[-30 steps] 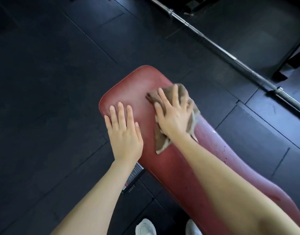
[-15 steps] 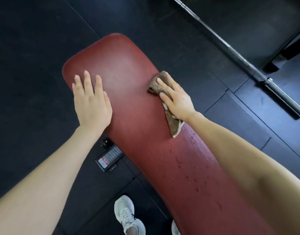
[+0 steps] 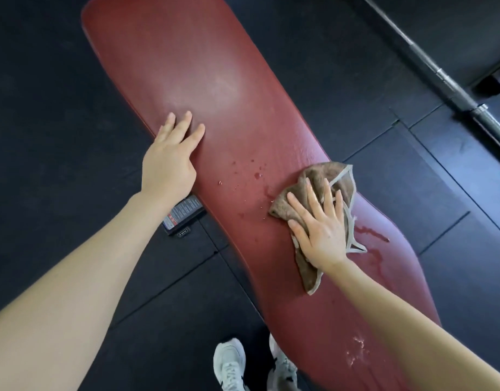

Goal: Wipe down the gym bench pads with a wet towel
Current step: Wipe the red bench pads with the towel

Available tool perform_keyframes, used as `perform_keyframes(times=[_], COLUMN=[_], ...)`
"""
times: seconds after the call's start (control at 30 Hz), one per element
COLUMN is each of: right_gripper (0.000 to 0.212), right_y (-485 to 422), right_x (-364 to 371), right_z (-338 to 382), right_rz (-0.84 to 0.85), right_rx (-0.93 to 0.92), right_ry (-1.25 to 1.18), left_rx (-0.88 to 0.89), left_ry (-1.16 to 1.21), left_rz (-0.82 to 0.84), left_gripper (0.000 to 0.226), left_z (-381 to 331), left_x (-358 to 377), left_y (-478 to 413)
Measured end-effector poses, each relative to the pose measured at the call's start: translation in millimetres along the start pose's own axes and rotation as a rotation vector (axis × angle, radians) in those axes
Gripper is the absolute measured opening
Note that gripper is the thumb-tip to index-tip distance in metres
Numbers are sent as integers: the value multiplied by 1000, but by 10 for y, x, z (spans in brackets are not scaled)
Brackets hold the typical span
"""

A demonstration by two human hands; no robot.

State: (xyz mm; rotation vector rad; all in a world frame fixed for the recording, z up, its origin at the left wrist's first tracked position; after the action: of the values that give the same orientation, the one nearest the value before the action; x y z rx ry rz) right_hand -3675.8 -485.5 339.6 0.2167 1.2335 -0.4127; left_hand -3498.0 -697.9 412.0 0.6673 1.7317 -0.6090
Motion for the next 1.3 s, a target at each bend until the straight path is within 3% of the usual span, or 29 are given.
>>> perform_keyframes(times=[0.13, 0.27, 0.43, 0.5, 0.6, 0.67, 0.8, 0.93, 1.07, 1.17, 1.3], right_gripper=[47, 49, 44, 43, 42, 43, 44, 44, 42, 40, 40], right_y=[-587, -1269, 59, 491, 451, 96, -583, -196, 815, 1210, 974], right_x=[-60, 52, 219, 264, 253, 237, 267, 251, 240, 242, 224], right_z=[332, 1010, 1054, 922, 942, 1127, 1495, 1298, 721, 489, 556], right_rz=[-24, -83, -61, -29, -3, -24, -107, -121, -76, -38, -41], right_rx=[-12, 104, -125, -136, -145, -159, -116, -143, -43, 57, 135], right_ry=[4, -5, 27, 47, 76, 84, 68, 53, 26, 23, 10], left_rx=[23, 37, 101, 119, 143, 119, 59, 139, 120, 161, 227], left_ry=[13, 58, -31, -93, -161, -76, 172, -45, -91, -152, -174], left_rz=[80, 160, 177, 219, 293, 312, 244, 248, 233, 280, 272], left_gripper=[81, 92, 81, 78, 76, 81, 86, 80, 49, 48, 51], left_z=[88, 197, 123, 122, 162, 201, 296, 168, -43, -262, -546], left_x=[-99, -131, -178, -124, -103, -158, -263, -106, 58, 148, 237], left_y=[-43, -89, 49, 148, 125, 72, 129, 306, 423, 473, 567])
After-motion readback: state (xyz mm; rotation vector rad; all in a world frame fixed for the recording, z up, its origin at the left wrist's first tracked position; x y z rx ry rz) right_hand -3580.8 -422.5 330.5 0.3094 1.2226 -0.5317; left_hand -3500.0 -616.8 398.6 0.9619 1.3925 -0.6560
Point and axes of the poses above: each hand's wrist, its own y-axis away from the middle knuckle, its own x-axis out of the palm, z = x × y, the point moved 6 cm from there along -y, towards the middle knuckle, and after that the axes turned 10 degrees about x, right-handed, at the moved point
